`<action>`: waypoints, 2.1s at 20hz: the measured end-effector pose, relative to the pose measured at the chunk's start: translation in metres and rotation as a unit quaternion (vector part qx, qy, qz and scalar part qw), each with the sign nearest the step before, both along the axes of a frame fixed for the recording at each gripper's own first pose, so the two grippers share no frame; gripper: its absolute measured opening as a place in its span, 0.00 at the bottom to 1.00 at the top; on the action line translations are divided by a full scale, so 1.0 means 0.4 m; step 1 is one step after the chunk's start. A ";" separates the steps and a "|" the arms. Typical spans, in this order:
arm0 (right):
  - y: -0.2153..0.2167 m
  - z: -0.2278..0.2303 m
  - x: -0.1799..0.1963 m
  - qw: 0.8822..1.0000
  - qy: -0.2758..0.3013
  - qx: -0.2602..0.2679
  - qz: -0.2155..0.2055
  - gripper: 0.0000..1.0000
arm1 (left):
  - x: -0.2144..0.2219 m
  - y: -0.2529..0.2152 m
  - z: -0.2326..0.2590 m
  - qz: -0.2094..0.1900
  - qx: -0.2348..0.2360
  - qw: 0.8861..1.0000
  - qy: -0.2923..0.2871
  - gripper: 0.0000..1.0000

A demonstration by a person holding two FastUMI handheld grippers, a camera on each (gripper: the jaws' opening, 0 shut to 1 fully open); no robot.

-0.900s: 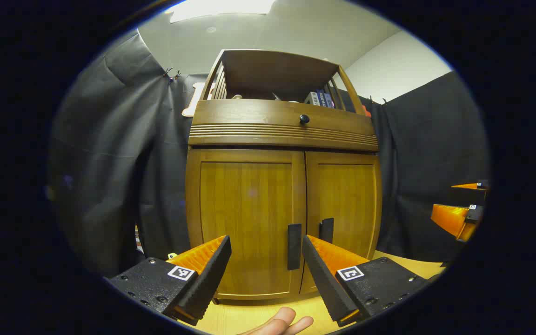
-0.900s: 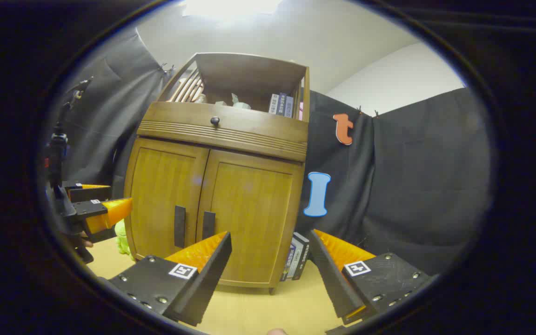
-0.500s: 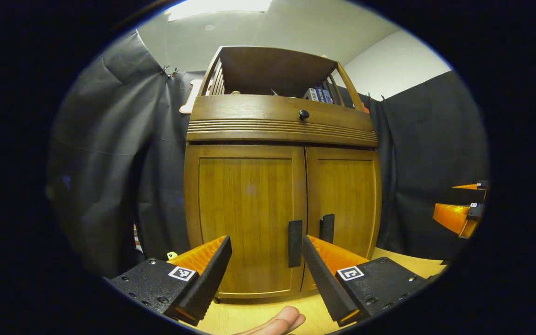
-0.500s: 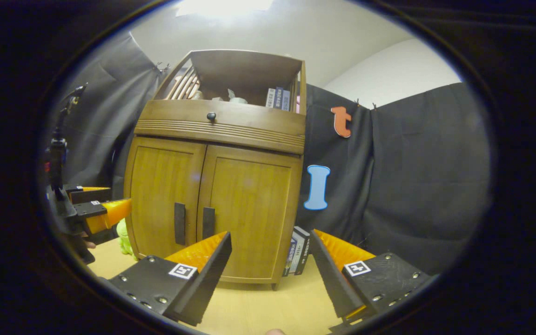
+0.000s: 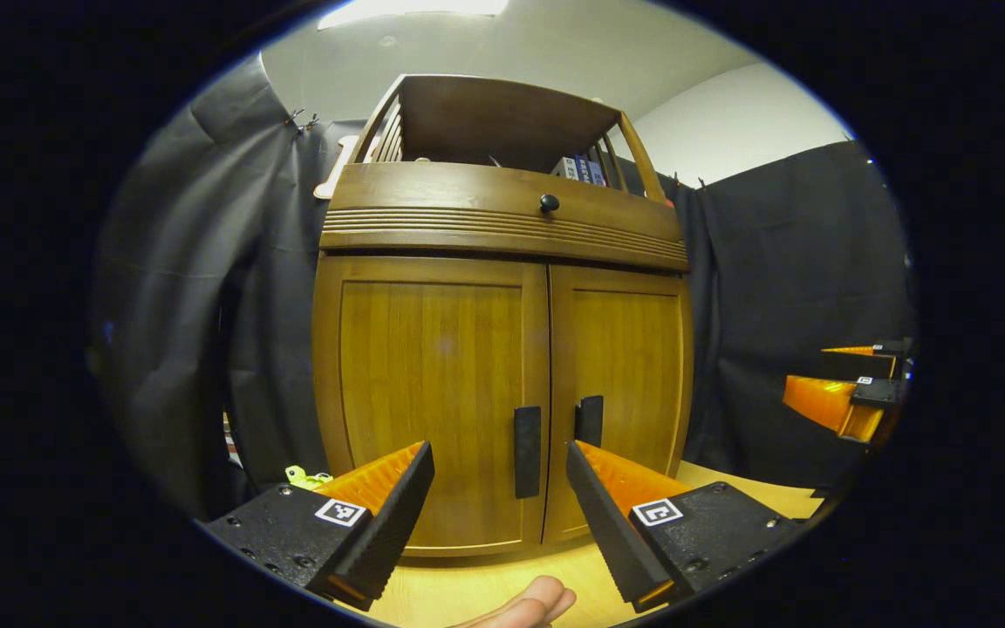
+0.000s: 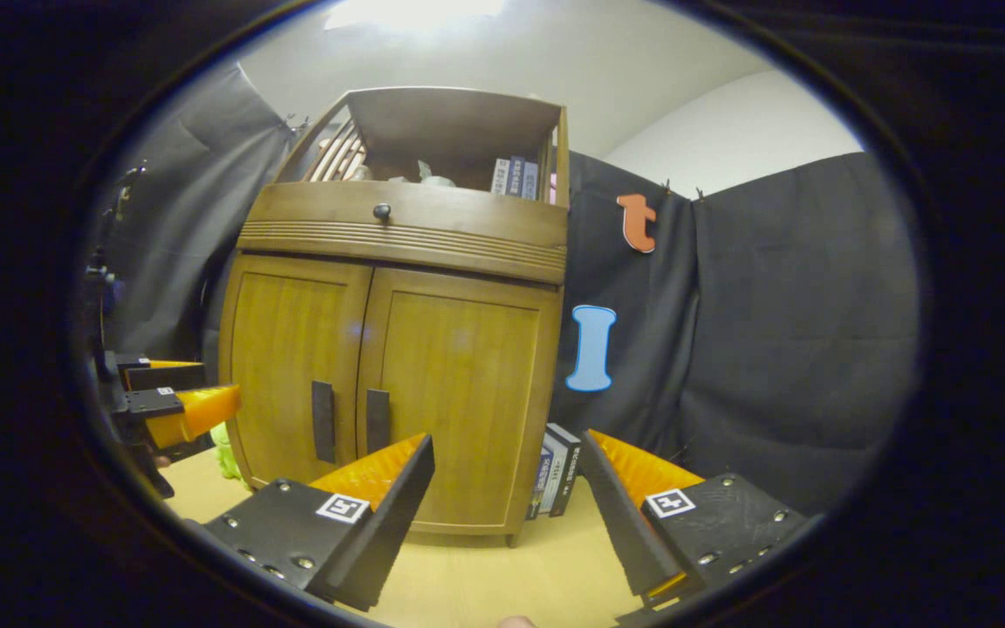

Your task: Open the right door of the double-door shoe cabinet with the right hand, and open the left door with the left hand.

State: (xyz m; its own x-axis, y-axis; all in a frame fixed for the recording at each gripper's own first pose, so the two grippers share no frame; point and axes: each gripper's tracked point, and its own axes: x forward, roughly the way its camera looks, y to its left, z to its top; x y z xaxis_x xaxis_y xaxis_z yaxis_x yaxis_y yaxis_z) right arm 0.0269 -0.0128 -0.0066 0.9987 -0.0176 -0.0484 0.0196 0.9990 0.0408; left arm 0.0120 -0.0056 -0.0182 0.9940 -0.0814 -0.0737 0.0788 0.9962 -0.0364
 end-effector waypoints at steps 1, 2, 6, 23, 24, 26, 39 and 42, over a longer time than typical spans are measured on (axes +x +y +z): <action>0.004 -0.005 0.013 1.000 0.002 0.004 0.002 1.00 | 0.002 0.007 -0.003 0.002 0.000 1.000 0.002 0.92; 0.015 -0.009 0.031 1.000 0.003 0.004 0.010 1.00 | 0.001 0.015 -0.003 0.005 0.002 1.000 0.003 0.92; 0.055 -0.024 0.102 0.999 0.007 0.008 0.030 0.99 | 0.007 0.039 0.005 0.017 0.009 1.000 0.002 0.92; 0.426 -0.166 0.379 0.985 0.069 0.075 0.137 0.99 | 0.036 0.089 -0.019 0.030 0.001 0.999 0.022 0.92; 0.420 -0.178 0.385 0.987 0.075 0.064 0.126 0.96 | 0.035 0.091 -0.020 0.031 -0.001 0.999 0.025 0.92; 0.415 -0.172 0.395 0.989 0.069 0.056 0.114 0.99 | 0.041 0.098 -0.026 0.038 -0.005 0.999 0.029 0.92; 0.419 -0.167 0.332 0.973 0.090 0.106 0.185 0.30 | 0.070 0.142 -0.028 0.051 0.003 0.998 0.030 0.95; 0.417 -0.162 0.316 0.969 0.093 0.115 0.197 0.23 | 0.066 0.144 -0.017 0.051 0.011 0.998 0.021 0.95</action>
State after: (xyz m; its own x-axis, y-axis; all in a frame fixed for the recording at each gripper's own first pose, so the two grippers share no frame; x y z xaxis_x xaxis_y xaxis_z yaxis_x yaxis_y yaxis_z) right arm 0.1533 0.1541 -0.0713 0.8997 0.3953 -0.1850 -0.3329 0.8957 0.2948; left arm 0.0385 0.0521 -0.0251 0.9931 0.0212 -0.1153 -0.0232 0.9996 -0.0161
